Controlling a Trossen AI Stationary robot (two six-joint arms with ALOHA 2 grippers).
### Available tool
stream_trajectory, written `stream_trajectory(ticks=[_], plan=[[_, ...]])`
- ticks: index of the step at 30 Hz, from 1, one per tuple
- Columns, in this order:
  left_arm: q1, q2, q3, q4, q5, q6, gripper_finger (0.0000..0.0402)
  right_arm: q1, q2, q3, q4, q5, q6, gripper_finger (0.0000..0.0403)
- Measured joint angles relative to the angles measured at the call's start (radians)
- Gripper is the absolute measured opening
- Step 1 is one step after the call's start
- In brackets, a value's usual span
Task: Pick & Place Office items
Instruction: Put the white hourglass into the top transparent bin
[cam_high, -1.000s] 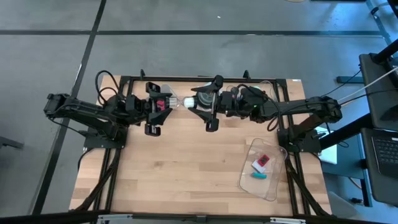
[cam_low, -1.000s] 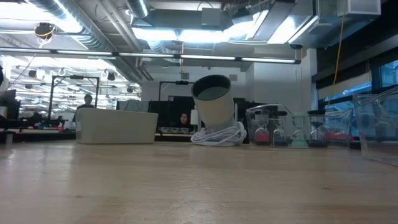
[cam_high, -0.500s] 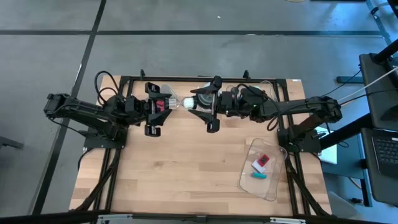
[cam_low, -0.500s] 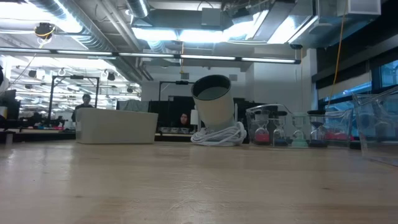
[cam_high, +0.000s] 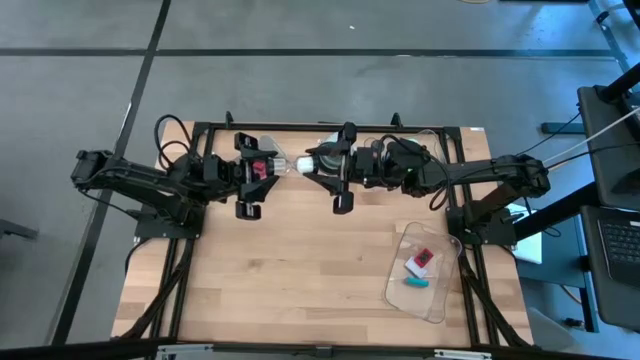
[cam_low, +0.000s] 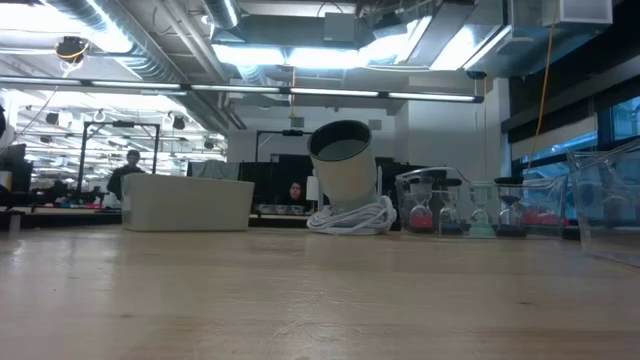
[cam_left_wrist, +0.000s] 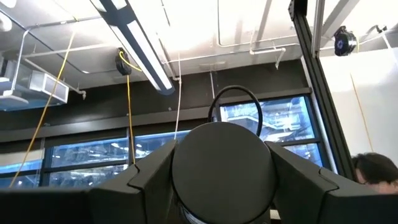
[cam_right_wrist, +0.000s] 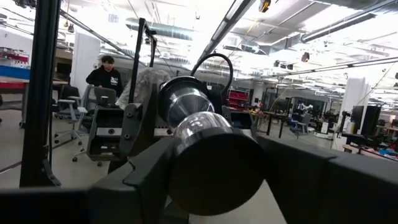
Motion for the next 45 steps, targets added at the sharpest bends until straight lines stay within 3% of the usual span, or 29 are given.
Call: stream_trajectory(ticks=[11, 20, 25, 28, 33, 40, 45], plan=[[0.000, 0.000, 0.000, -0.002, 0.001, 0.006, 0.0218, 0.000, -0.002, 0.000, -0.014, 0.000, 0.000, 0.0228], [0.000, 0.000, 0.000, -0.002, 0.000, 0.017, 0.0225, 0.000, -0.002, 0.000, -0.021, 0.003, 0.000, 0.0211], [-0.001, 0.000, 0.000, -0.002, -0.048, 0.042, 0.0226, 0.000, -0.002, 0.000, -0.022, 0.005, 0.000, 0.0211], [0.000, 0.000, 0.000, -0.003, -0.108, 0.071, 0.0233, -0.001, -0.002, 0.000, -0.030, 0.031, -0.001, 0.0211], [-0.003, -0.005, 0.002, -0.108, -0.226, 0.071, 0.0252, 0.002, -0.005, 0.000, -0.066, 0.170, -0.052, 0.0211], [0.000, -0.005, 0.002, -0.383, -0.586, 0.053, 0.0284, -0.001, -0.019, 0.000, -0.204, 0.394, -0.110, 0.0211], [0.001, -0.005, 0.002, -0.674, -0.768, -0.110, 0.0289, -0.001, -0.027, 0.000, -0.425, 0.579, -0.109, 0.0211]])
